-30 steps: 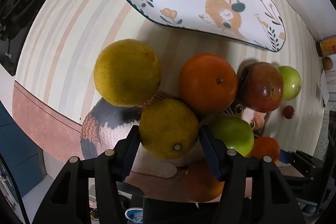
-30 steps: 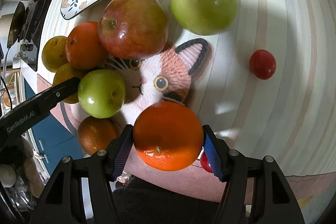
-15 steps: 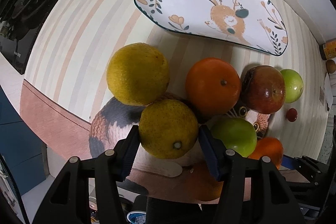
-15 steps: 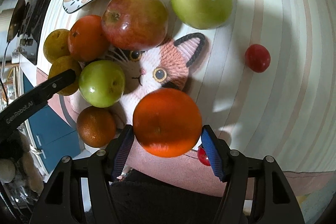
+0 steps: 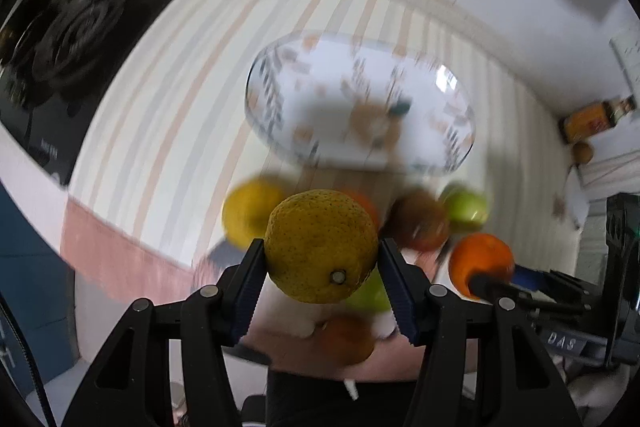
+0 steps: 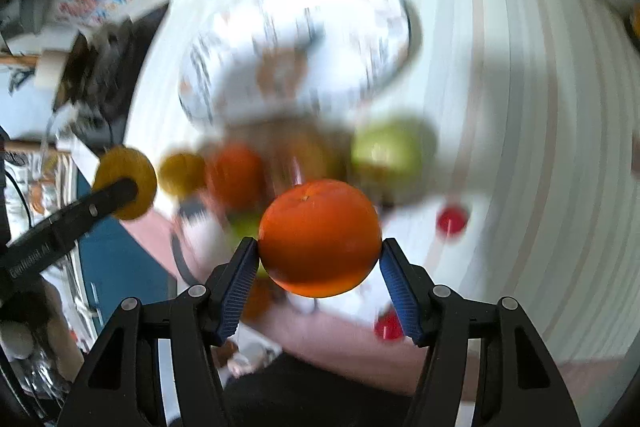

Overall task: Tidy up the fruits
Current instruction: 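Carry the lemon and orange onto the deer plate and release both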

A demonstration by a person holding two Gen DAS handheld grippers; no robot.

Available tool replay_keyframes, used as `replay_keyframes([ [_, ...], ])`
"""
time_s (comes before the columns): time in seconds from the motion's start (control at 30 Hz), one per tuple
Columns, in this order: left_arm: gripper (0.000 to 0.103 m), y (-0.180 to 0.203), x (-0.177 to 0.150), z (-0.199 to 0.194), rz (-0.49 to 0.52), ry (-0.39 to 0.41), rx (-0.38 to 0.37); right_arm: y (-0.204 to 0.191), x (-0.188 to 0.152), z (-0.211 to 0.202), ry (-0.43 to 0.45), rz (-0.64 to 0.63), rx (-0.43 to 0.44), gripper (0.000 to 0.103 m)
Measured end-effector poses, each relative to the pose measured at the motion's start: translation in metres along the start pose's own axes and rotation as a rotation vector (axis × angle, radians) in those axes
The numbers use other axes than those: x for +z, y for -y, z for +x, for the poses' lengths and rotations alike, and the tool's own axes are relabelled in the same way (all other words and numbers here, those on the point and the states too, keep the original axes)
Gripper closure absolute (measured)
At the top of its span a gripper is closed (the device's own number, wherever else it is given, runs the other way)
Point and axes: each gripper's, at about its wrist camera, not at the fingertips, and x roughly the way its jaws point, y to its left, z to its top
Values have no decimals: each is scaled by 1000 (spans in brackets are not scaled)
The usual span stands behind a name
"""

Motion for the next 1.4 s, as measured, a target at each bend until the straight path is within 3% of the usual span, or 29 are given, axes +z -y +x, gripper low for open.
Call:
replay_keyframes([
  [0.1, 49, 7, 38, 4, 17, 24, 18, -3, 42, -5, 65, -42, -11, 38],
  [0.2, 49, 9, 75, 20, 46, 17, 41, -8, 78, 5, 66, -84, -25, 39],
  [0.37, 49, 4, 129, 66, 46, -55, 70, -21, 136, 43, 19, -145, -80, 39],
  [0.53, 49, -3, 160, 101, 11, -130, 83, -27, 167, 65, 5, -171, -128, 40],
  [0.97, 48, -9, 168, 134, -64, -240, 26, -32, 199, 54, 5, -139, -131, 44],
  [1.13, 48, -13, 166, 120, -99, -207, 0, -23, 201, 48, -6, -90, -119, 32],
  [1.17, 41, -14, 166, 116, -101, -198, -4, -22, 197, 46, -4, -81, -121, 29],
  [1.2, 27, -14, 166, 112, -98, -190, -5, -20, 195, 45, -5, -70, -127, 23],
  [1.27, 16, -14, 162, 102, -85, -168, 18, -15, 190, 44, -13, -40, -133, 17],
  [1.4, 15, -15, 157, 88, -71, -135, 57, -10, 175, 35, -14, -25, -183, 9],
])
